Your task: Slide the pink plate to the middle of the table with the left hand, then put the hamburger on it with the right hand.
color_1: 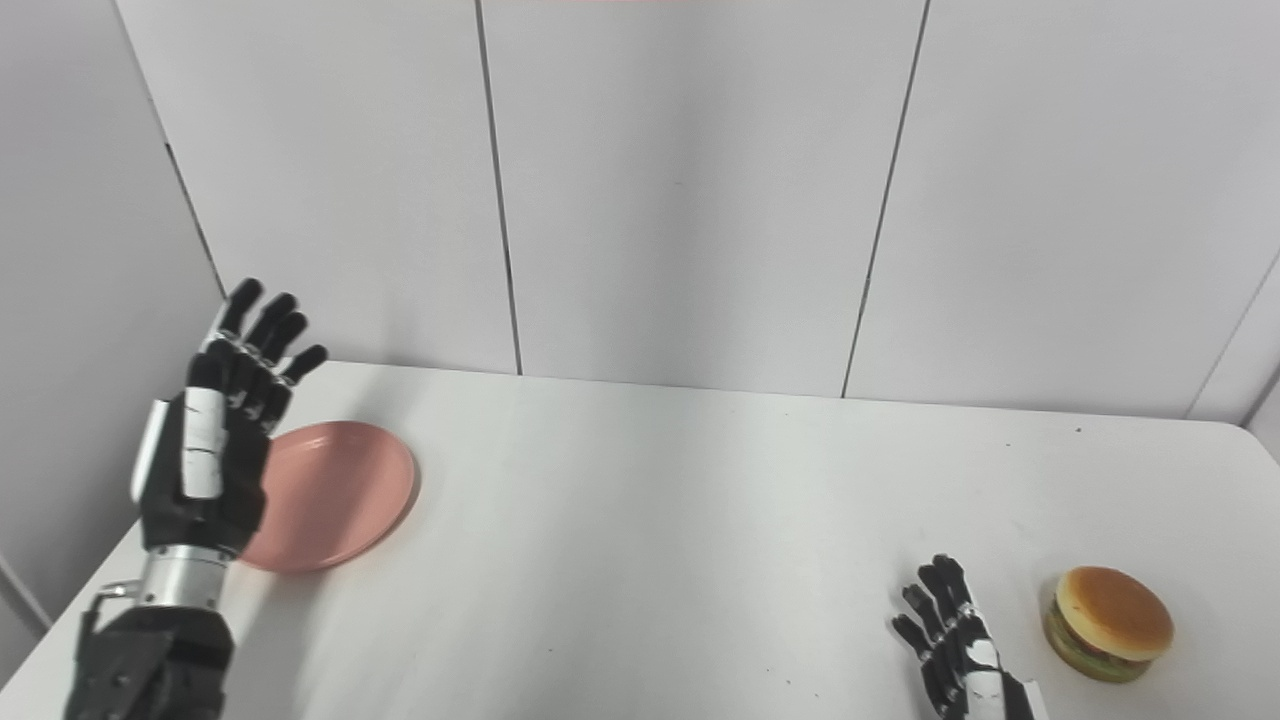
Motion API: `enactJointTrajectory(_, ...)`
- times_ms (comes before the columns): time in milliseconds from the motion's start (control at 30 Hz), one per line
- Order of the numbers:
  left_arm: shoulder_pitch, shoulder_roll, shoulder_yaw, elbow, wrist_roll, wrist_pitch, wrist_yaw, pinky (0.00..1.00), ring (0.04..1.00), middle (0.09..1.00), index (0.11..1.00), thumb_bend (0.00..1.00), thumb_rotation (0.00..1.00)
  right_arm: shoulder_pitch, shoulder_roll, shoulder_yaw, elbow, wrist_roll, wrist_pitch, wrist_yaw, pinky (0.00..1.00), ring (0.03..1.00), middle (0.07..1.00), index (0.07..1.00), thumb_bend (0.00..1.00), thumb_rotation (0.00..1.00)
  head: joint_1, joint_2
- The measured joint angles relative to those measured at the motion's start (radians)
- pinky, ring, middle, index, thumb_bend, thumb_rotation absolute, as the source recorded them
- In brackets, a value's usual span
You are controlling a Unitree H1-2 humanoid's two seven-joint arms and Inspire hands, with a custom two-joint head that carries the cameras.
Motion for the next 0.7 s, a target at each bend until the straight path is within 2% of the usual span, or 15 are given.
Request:
enactJointTrajectory(133,-0.063,0.057,0.058,0.080,-0.041,0.027,0.007,0.85,0.932,0.931,0.922,0.88,0.81,0.001,0.000,-0.001,-0.001,0.000,0.000,0.000,0.92,0.944,0.960,0.957,0.82,1.00,0.000,0.002)
enactJointTrajectory(233,-0.093,0.068,0.088,0.137,-0.083,0.045,0.012,0.86,0.930,0.929,0.918,0.86,0.81,0.002,0.000,-0.002,-0.003,0.000,0.001,-0.001,0.93,0.948,0.960,0.960,0.82,1.00,0.002,0.006)
enactJointTrajectory(333,-0.122,0.084,0.101,0.242,-0.087,0.046,0.009,0.89,0.937,0.926,0.898,0.87,0.81,0.004,0.000,-0.002,-0.006,0.001,0.001,-0.001,0.93,0.945,0.953,0.958,0.81,1.00,0.002,0.011)
enactJointTrajectory(567,-0.192,0.179,0.107,0.513,-0.063,-0.010,-0.024,0.89,0.938,0.935,0.902,0.90,0.80,0.009,0.001,-0.003,-0.014,0.002,0.005,-0.005,0.92,0.939,0.939,0.953,0.80,1.00,0.002,0.017)
enactJointTrajectory(700,-0.230,0.194,0.107,0.632,-0.055,-0.050,-0.030,0.85,0.916,0.894,0.888,0.89,0.79,0.015,0.000,-0.003,-0.020,0.001,0.016,-0.005,0.92,0.938,0.938,0.958,0.79,1.00,0.000,0.021)
